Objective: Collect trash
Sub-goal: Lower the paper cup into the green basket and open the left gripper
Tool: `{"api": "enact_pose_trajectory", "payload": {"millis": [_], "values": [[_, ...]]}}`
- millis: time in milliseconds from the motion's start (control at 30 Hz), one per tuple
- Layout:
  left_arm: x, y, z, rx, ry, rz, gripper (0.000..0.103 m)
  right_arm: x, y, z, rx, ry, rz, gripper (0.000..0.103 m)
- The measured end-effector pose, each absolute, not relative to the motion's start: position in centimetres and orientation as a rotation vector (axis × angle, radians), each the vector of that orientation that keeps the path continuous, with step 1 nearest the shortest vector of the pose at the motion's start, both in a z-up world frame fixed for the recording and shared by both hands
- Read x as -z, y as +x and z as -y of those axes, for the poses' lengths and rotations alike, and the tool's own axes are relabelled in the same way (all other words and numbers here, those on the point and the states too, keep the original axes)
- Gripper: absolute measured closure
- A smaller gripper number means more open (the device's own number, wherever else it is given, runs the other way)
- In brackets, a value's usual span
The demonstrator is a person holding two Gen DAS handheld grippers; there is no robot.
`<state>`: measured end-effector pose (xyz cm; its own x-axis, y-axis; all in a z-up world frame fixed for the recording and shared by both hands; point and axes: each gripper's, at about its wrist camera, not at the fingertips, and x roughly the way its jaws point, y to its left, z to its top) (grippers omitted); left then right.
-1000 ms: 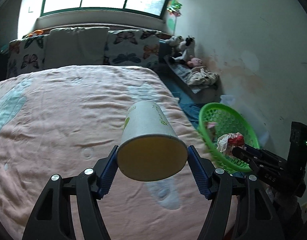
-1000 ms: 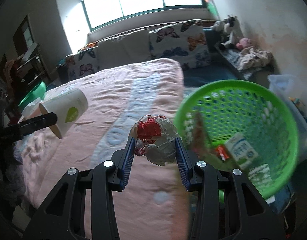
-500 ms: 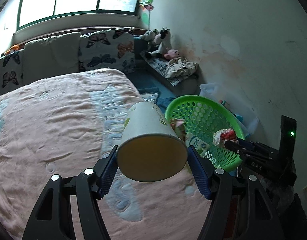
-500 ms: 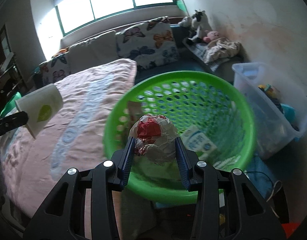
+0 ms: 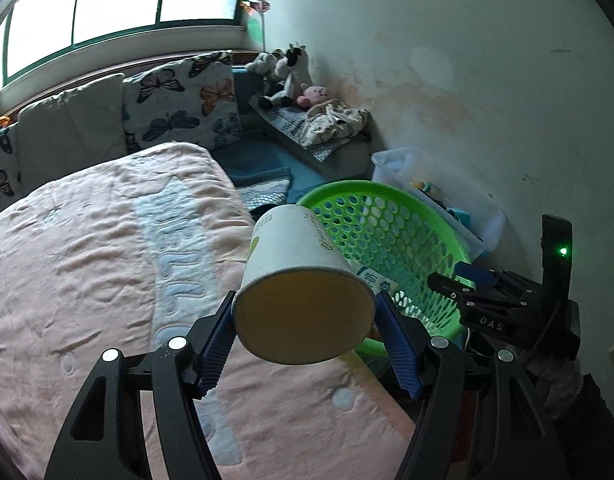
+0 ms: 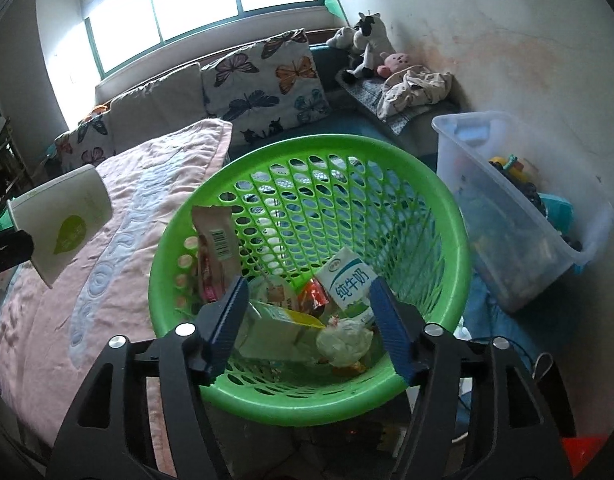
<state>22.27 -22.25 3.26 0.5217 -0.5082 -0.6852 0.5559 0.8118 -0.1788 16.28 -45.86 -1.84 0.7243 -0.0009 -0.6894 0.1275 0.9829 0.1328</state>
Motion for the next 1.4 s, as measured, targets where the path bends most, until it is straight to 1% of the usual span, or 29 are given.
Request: {"api": "enact_pose_trajectory", "payload": {"millis": [100, 200, 333, 967, 1400], "values": [[-3.0, 22.2, 23.4, 0.654, 0.085, -0.807, 0.037, 1.6, 15.7, 46.2, 0.074, 0.182, -0.748, 0.033], [-2.7, 22.3, 24.3, 0.672, 0.094, -0.816, 0.037, 1.2, 15.1, 46.5, 0.078, 0.184, -0.734, 0.026], [-2.3, 22.4, 25.8, 0.694, 0.108, -0.831, 0.036, 0.8, 14.2, 46.8, 0.086, 0.178, -0.720, 0.023], [0.0, 23.0, 32.3, 0.770, 0.182, -0.900, 0.035, 0.8, 10.4, 48.8, 0.160, 0.194, -0.712, 0.021], [1.7, 23.1, 34.3, 0.852, 0.133, -0.953, 0.034, 0.9, 9.0, 50.1, 0.188, 0.227, -0.709, 0.021]]}}
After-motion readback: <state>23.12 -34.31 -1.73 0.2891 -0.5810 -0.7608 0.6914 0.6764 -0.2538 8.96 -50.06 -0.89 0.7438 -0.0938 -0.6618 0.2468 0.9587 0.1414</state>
